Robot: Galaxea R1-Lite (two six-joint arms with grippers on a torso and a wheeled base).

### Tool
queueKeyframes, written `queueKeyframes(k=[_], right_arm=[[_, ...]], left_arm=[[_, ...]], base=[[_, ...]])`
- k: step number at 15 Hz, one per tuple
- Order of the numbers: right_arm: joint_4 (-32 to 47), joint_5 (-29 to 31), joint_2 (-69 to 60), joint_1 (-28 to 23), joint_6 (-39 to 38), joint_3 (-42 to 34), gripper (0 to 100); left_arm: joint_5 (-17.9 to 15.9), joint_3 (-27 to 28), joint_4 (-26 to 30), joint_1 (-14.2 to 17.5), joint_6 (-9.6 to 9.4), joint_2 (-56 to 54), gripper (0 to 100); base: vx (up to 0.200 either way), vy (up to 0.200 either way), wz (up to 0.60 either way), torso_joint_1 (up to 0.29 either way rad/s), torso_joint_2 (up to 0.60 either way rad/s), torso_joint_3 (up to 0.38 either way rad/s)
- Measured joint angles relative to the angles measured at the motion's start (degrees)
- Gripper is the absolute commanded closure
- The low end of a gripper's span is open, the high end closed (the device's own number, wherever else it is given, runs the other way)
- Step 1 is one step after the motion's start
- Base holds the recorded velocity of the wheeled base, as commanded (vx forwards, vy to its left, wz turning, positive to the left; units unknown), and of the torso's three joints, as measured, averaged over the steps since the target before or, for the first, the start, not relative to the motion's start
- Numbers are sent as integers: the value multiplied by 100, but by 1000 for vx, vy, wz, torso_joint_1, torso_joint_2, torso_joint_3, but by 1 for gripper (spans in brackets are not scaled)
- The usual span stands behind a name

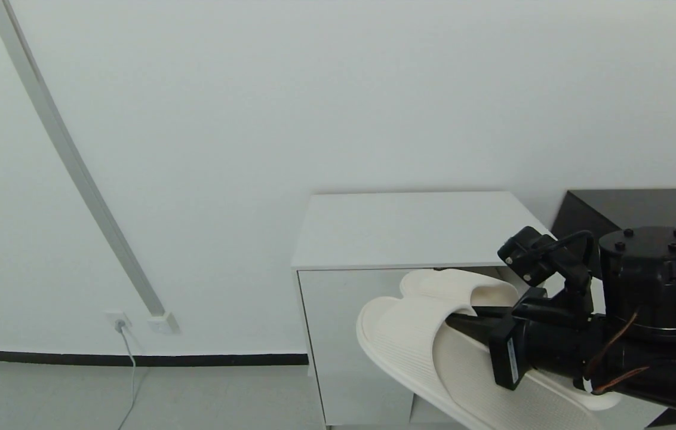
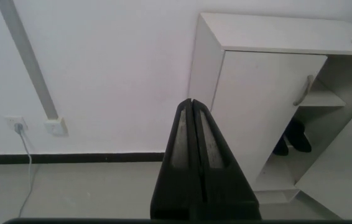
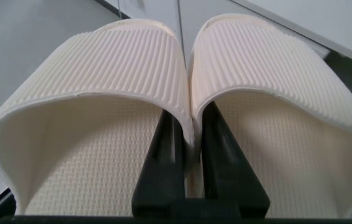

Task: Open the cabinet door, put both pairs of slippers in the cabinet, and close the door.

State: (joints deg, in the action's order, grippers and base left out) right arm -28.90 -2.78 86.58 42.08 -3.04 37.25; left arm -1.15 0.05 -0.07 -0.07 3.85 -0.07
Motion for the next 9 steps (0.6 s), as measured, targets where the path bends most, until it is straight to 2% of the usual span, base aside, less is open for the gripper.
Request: queueKeyframes(k=[9], right_arm=[[1, 13, -39, -9, 2, -22, 100]], left_arm=[[2, -2, 0, -2, 9, 0, 100]], base=[[0, -200, 0, 0, 3, 1]])
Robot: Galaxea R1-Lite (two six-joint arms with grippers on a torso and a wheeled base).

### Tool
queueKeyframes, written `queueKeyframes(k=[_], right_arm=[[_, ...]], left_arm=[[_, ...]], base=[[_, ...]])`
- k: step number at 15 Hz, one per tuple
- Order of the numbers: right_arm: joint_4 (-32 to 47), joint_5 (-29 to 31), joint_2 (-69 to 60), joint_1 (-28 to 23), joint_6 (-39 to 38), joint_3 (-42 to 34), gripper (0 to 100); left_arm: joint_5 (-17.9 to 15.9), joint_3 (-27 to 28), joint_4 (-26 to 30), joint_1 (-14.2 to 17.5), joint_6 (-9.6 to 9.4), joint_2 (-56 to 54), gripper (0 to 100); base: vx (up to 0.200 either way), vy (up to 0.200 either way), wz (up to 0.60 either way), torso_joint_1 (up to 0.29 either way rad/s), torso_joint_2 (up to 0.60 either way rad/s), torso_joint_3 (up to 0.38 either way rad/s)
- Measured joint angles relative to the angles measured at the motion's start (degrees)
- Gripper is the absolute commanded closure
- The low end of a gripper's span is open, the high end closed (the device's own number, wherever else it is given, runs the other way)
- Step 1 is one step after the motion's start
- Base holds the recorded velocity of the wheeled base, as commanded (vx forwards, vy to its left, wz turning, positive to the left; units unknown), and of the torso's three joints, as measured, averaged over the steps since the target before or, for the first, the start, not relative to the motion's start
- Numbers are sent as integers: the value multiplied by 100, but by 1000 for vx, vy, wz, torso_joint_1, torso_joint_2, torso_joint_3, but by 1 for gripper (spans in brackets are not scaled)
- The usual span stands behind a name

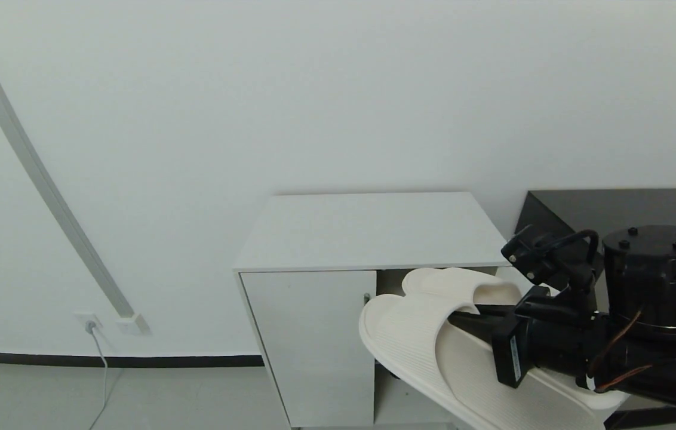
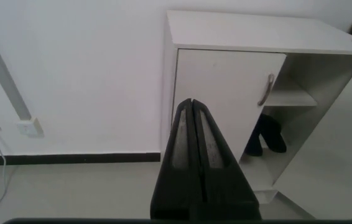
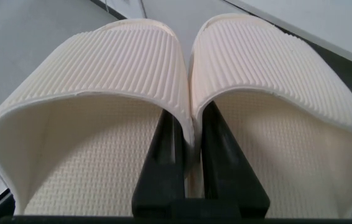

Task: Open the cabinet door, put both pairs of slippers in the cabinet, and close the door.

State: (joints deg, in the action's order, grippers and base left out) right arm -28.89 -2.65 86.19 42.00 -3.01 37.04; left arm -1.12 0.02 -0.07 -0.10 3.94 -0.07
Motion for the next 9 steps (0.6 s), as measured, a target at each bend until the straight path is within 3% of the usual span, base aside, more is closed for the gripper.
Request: queueKeyframes(k=[1, 9], right_arm=[[0, -4, -17, 0, 1, -24, 100], [-66, -52, -90, 6, 135, -215, 100]], left_arm=[[-2, 0, 0, 0, 0, 0, 100], [6, -2, 0, 2, 35, 0, 100]], base=[[0, -200, 0, 2, 2, -2], [0, 0, 0, 0, 0, 0]])
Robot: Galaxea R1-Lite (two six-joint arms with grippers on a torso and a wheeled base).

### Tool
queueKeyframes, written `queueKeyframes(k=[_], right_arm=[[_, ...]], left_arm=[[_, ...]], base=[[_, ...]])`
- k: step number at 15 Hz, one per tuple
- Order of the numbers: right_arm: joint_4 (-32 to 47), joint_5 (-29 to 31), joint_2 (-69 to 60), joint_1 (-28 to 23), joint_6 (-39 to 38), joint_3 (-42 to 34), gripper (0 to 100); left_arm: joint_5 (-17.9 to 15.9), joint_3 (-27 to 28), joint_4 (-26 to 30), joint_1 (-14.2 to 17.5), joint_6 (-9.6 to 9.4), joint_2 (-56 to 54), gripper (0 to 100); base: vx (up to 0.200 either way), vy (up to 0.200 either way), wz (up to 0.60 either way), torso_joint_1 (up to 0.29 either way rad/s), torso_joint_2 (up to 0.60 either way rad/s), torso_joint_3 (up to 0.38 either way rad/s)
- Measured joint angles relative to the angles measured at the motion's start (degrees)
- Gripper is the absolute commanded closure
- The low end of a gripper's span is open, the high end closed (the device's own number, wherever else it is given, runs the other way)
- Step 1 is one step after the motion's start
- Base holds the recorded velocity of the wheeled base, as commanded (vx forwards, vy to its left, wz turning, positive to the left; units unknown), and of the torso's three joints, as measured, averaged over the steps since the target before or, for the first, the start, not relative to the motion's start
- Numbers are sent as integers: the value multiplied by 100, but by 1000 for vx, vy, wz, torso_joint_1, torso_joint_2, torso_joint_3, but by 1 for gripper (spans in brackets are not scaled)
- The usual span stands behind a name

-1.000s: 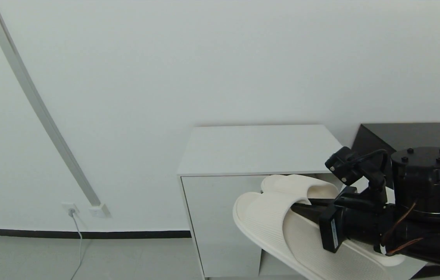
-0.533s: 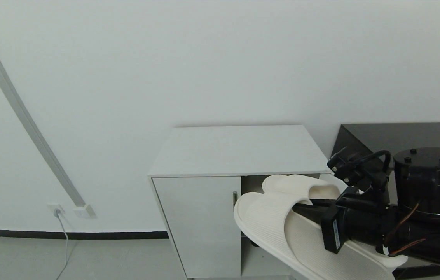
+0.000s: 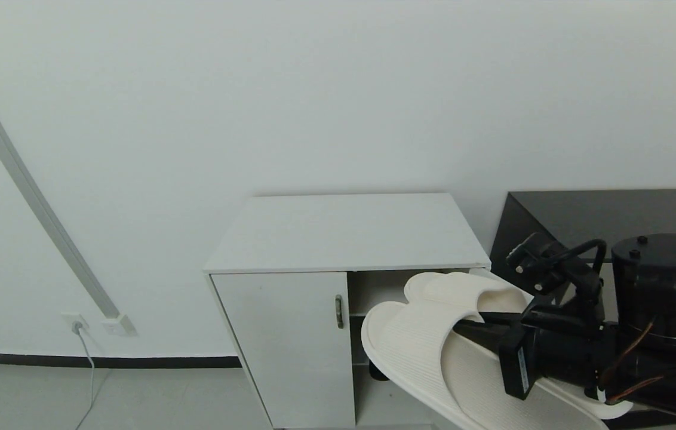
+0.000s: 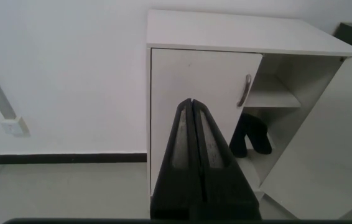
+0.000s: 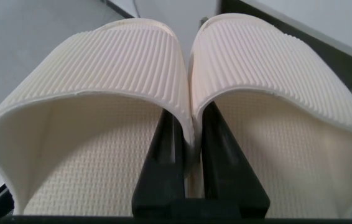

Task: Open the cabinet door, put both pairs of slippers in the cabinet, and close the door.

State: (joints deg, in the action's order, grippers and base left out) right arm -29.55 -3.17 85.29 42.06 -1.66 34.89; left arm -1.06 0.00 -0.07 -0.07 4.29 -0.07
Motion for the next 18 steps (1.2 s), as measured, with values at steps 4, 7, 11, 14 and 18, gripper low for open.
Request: queueKeyframes(k=[4, 7, 11, 14, 18], right_arm=[[-99, 11, -83, 9, 57, -112, 100], [-107, 9, -78, 16, 60, -132, 100], [-145, 16, -108, 17, 62, -190, 100], [-408, 38, -124, 16, 137, -312, 100], [-417, 33, -117, 17, 150, -363, 100]], left_arm=[[35, 0, 0, -2, 2, 0, 100], [35, 0, -2, -4, 0, 0, 100], [35, 0, 2, -4, 0, 0, 100], [38, 0, 0, -2, 0, 0, 100], [35, 0, 0, -2, 0, 0, 100]], base=[[0, 0, 0, 0, 0, 0], [0, 0, 0, -27, 48, 28], [0, 0, 0, -156, 349, 195], [0, 0, 0, -185, 422, 240], [0, 0, 0, -226, 538, 311]])
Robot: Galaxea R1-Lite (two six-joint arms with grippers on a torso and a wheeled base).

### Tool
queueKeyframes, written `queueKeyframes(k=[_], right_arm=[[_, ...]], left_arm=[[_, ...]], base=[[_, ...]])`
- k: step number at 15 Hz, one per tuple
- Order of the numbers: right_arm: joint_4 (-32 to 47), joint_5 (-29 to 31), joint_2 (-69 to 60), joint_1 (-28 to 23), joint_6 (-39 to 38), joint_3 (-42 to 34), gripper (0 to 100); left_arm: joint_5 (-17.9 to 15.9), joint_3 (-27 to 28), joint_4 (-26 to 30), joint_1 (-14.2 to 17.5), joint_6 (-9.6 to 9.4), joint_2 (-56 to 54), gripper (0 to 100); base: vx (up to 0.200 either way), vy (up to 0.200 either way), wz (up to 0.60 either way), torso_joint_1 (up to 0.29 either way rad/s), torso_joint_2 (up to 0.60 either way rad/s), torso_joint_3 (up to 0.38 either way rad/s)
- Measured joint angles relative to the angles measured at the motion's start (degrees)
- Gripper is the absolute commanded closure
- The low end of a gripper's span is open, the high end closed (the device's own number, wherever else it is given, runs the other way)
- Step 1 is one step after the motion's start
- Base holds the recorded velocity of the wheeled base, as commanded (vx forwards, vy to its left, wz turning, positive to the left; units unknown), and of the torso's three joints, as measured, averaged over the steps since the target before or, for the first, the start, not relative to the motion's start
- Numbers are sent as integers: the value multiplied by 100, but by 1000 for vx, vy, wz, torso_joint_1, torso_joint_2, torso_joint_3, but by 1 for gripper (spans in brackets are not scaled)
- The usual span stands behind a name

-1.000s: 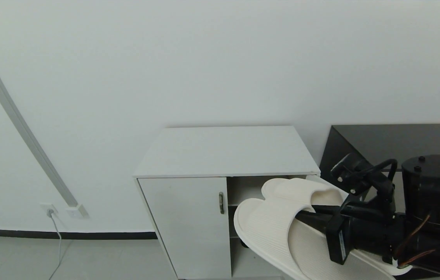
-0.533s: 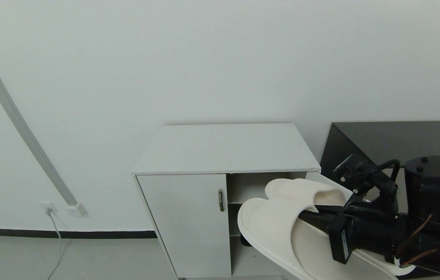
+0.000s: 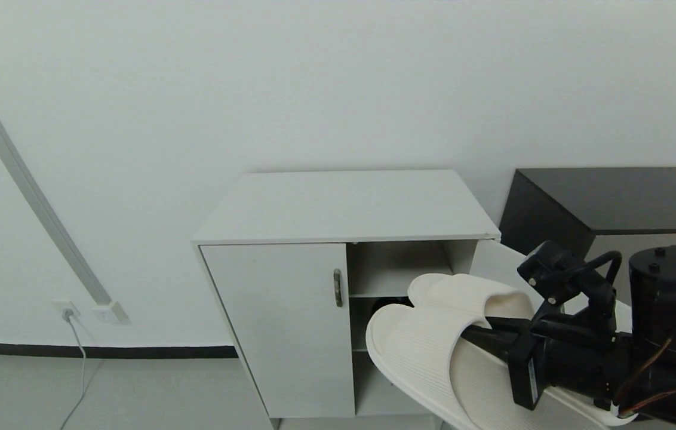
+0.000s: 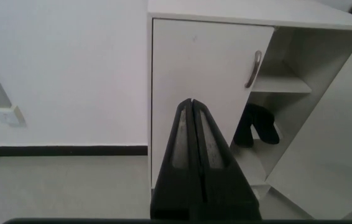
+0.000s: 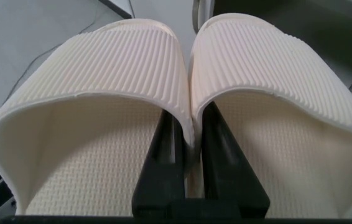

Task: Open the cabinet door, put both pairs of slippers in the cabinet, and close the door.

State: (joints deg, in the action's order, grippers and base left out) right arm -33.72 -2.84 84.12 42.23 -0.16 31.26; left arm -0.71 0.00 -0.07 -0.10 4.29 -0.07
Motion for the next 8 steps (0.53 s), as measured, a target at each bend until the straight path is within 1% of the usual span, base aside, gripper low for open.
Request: queueKeyframes(k=[4, 8], right_arm=[[-2, -2, 6, 2, 0, -6, 100], [-5, -2, 39, 2, 0, -11, 100]], left_arm=[[0, 0, 0, 0, -2, 0, 100], [0, 0, 0, 0, 0, 0, 100]], base=[[0, 0, 0, -221, 540, 323], [0, 0, 0, -189, 515, 321]])
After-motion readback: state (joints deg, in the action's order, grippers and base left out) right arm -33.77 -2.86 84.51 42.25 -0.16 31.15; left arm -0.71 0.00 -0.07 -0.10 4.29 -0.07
